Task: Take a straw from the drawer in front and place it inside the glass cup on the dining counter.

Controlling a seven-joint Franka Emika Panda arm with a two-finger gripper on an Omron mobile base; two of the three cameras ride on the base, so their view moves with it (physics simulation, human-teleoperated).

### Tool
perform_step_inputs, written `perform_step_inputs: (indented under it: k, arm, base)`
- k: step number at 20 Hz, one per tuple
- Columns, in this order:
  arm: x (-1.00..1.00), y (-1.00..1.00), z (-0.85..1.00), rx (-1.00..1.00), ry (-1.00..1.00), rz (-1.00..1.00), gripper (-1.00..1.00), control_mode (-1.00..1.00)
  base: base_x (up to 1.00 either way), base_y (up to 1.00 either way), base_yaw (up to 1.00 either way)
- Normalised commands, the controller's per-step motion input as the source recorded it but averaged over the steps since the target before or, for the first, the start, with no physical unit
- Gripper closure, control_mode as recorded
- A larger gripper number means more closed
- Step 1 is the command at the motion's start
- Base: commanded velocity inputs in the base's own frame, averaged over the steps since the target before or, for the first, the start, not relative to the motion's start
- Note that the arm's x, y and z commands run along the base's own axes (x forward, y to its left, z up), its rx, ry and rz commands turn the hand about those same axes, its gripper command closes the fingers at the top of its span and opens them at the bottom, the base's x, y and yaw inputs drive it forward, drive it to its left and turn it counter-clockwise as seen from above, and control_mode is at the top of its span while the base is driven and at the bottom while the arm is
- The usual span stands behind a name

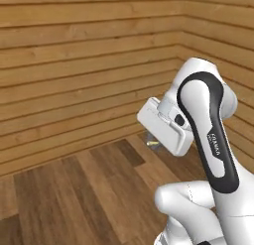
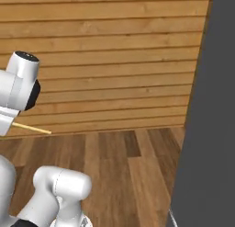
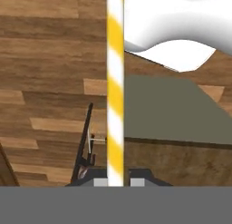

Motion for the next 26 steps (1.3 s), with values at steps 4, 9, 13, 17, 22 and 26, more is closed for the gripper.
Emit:
perform_step_inputs:
  k: [4, 9, 13, 17, 22, 26]
  arm:
    - [0.0, 0.0, 0.0, 0.0, 0.0, 0.0, 1.0, 1.0]
    - [0.0, 0.0, 0.0, 0.0, 0.0, 0.0, 1.0, 1.0]
    - [0.0, 0.0, 0.0, 0.0, 0.0, 0.0, 1.0, 1.0]
    - [0.0, 0.0, 0.0, 0.0, 0.0, 0.0, 1.0, 1.0]
    - [0.0, 0.0, 0.0, 0.0, 0.0, 0.0, 1.0, 1.0]
    - [0.0, 0.0, 0.0, 0.0, 0.0, 0.0, 1.0, 1.0]
  base:
    - [1.0, 0.19, 0.3]
    - [1.0, 0.27, 0.41]
    - [1.0, 0.15, 0.59]
    - [1.0, 0.06, 0.66]
    - [0.92, 0.02, 0.72]
    - [0.84, 0.0, 0.78]
